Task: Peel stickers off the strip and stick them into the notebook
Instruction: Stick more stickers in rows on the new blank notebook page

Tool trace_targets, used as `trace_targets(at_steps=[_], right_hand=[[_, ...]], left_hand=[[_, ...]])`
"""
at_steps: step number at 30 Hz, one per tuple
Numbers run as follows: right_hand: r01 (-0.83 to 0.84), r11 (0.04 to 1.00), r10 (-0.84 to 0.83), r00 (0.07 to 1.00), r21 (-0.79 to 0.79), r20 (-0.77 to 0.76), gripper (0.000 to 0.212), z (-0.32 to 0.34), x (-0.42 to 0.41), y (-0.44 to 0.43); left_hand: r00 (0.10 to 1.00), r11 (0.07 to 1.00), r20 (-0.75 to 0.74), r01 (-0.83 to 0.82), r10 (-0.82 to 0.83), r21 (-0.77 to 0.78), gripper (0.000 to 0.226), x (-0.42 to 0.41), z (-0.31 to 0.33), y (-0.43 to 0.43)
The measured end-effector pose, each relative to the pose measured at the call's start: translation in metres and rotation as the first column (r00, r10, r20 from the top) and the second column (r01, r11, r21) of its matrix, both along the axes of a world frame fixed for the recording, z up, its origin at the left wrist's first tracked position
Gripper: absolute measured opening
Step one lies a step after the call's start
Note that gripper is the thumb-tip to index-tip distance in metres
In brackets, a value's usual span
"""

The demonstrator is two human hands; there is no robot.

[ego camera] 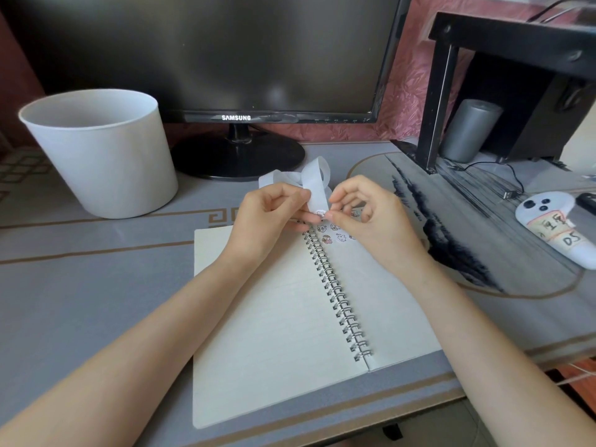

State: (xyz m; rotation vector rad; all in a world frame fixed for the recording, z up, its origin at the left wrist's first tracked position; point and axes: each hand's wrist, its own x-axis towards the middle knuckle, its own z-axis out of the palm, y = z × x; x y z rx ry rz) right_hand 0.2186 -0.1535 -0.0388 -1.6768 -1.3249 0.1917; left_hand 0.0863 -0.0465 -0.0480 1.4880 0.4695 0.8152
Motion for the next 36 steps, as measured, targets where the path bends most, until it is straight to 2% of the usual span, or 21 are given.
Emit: trace_targets(at_steps=[5, 10, 25, 36], right_hand=[[-0.008, 0.995, 0.015, 0.997, 0.096, -0.072, 0.024, 0.0043, -0.0033, 0.0016], [-0.002, 0.994, 0.016, 0.992, 0.113, -0.125, 0.021, 0.0055, -0.0039, 0.0012], [0.021, 0.996, -0.011, 0.993, 0.085, -0.114, 0.011, 0.0013, -0.0038, 0.0031], [0.008, 0.998, -0.014, 0.996, 0.066, 0.085, 0.007, -0.0008, -0.0008, 0.0033]], left_hand=[[0.999, 0.999, -0.003, 0.037, -0.037, 0.009, 0.02, -0.0007, 0.0022, -0.0013], [0.998, 0.998, -0.014, 0.063, -0.063, 0.031, 0.01, -0.0005, -0.0011, -0.0002], [0.996, 0.996, 0.014, 0.083, -0.083, 0.03, 0.009, -0.0004, -0.0029, 0.0004], [0.999, 0.998, -0.01, 0.053, -0.053, 0.015, 0.012, 0.0004, -0.0029, -0.0015]])
